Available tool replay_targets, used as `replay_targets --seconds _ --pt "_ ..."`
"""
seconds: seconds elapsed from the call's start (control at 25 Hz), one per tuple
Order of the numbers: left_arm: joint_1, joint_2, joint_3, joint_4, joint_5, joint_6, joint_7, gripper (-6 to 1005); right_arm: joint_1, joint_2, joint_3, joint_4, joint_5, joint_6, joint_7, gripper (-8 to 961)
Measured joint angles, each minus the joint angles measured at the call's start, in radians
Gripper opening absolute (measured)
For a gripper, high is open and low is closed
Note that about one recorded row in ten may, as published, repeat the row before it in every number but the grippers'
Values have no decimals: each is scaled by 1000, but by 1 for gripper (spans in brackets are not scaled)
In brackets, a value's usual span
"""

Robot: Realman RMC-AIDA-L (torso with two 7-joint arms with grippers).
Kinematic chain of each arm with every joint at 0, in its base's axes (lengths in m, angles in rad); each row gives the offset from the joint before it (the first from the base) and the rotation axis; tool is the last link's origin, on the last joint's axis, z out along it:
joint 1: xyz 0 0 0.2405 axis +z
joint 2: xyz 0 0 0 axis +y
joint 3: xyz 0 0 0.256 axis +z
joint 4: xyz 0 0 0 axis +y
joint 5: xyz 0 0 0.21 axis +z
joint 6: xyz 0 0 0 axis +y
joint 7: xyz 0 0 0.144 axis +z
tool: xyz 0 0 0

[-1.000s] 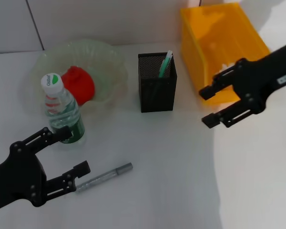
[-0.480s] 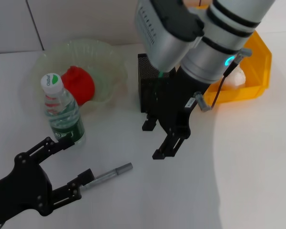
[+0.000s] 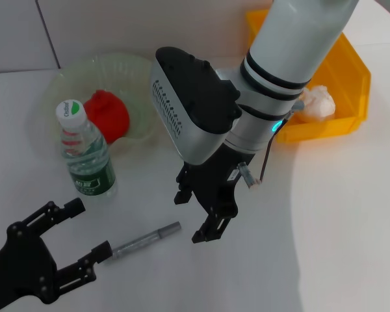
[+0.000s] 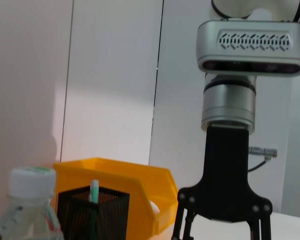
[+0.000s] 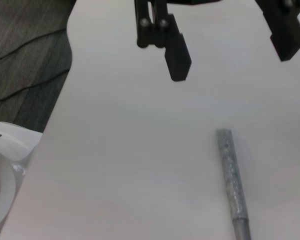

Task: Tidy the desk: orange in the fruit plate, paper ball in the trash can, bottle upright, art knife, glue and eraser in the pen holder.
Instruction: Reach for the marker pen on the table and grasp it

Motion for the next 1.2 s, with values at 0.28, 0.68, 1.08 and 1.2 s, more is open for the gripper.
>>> replay_targets --seconds 0.28,0.68,1.08,1.2 --pt "6 0 -3 -6 74 -4 -9 829 -2 2 -27 1 33 41 -14 702" --pt "3 -3 2 -11 88 0 -28 829 -25 2 -239 4 101 230 -43 703" --pt "-1 -2 9 -11 90 2 -42 828 -23 2 -267 60 103 316 -48 703" --pt "-15 -4 13 -11 90 2 -50 828 -19 2 -267 83 112 333 -45 703"
